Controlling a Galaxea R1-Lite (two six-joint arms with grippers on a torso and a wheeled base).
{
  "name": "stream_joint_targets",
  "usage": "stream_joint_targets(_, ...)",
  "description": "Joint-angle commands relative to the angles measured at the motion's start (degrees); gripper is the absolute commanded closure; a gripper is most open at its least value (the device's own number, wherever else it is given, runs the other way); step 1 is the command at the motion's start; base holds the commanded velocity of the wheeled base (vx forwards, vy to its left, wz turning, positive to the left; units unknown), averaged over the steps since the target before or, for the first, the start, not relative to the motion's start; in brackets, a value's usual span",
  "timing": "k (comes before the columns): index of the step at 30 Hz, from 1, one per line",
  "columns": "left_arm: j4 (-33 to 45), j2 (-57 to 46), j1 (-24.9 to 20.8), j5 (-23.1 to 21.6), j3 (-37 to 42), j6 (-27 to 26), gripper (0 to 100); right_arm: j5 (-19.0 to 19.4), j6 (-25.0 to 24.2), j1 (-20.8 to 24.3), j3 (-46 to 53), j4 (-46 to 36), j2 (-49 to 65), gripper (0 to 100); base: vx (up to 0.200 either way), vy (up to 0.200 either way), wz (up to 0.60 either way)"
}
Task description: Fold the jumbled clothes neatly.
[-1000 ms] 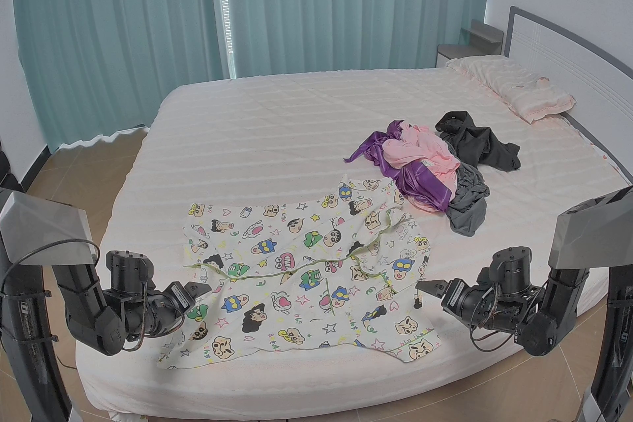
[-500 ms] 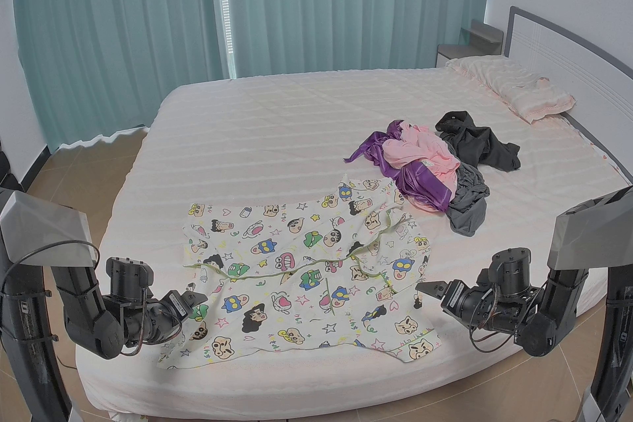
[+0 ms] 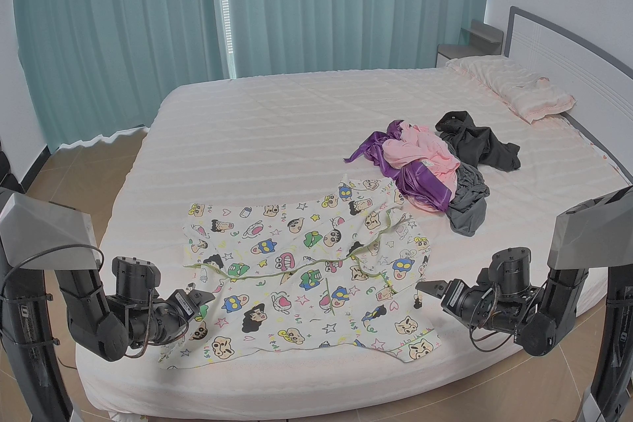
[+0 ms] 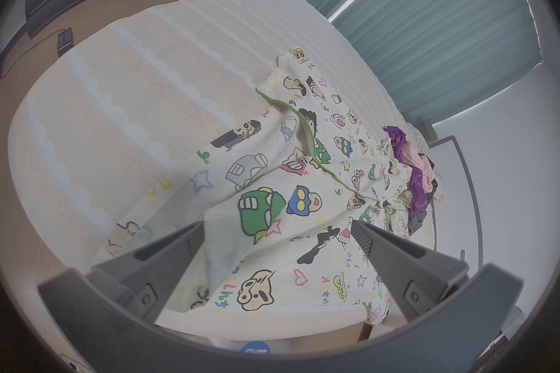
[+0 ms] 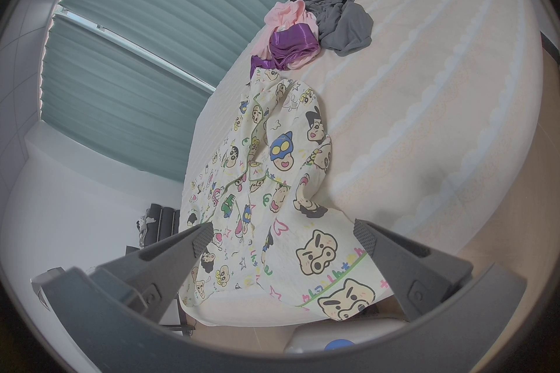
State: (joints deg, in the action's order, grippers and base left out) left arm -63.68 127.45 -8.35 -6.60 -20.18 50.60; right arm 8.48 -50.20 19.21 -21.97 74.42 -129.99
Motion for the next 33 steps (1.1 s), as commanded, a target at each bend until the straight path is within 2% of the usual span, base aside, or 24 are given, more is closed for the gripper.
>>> stream_joint_targets(1,0.1,0.2,-0.1,0.0,-1.1,0.0,0,0.0,0.0,0.0,0.1,0.0,0.0,0,0.000,0.000,0.00)
stream_joint_targets(2,0.1,0.2,-0.2,0.0,-1.2,0.0,0,0.0,-0.1,0.0,0.1,0.0,0.0,0,0.000,0.000,0.00)
stream_joint_targets(3,0.6,0.2,-0.1,0.2,-1.5,0.0,100,0.0,-0.1,0.0,0.1,0.0,0.0,0,0.000,0.000,0.00)
stream_joint_targets(8,3.9,0.1,-0.1,2.6,-2.9,0.0,100,0.0,-0.1,0.0,0.1,0.0,0.0,0,0.000,0.000,0.00)
stream_joint_targets(9,5.4,0.1,0.2,4.1,-3.5,-0.1,100,0.0,-0.1,0.0,0.1,0.0,0.1,0,0.000,0.000,0.00)
stream_joint_targets(16,5.6,-0.2,2.4,5.8,-4.3,-0.3,100,0.0,-0.1,0.0,0.2,0.1,0.2,0,0.000,0.000,0.00)
stream_joint_targets(25,2.2,-1.5,7.4,6.8,-5.8,-0.8,100,0.0,-0.1,0.0,0.3,0.1,0.3,0,0.000,0.000,0.00)
stream_joint_targets(29,-2.1,-0.5,10.5,6.4,-5.8,-1.3,100,0.0,-0.1,0.0,0.3,0.1,0.4,0,0.000,0.000,0.00)
stream_joint_targets(32,-4.0,1.6,11.0,6.3,-5.6,-3.0,100,0.0,-0.1,0.0,0.3,0.1,0.4,0,0.000,0.000,0.00)
stream_joint_targets(33,-5.9,3.6,11.4,6.3,-5.5,-5.2,100,0.0,-0.1,0.0,0.3,0.1,0.4,0,0.000,0.000,0.00)
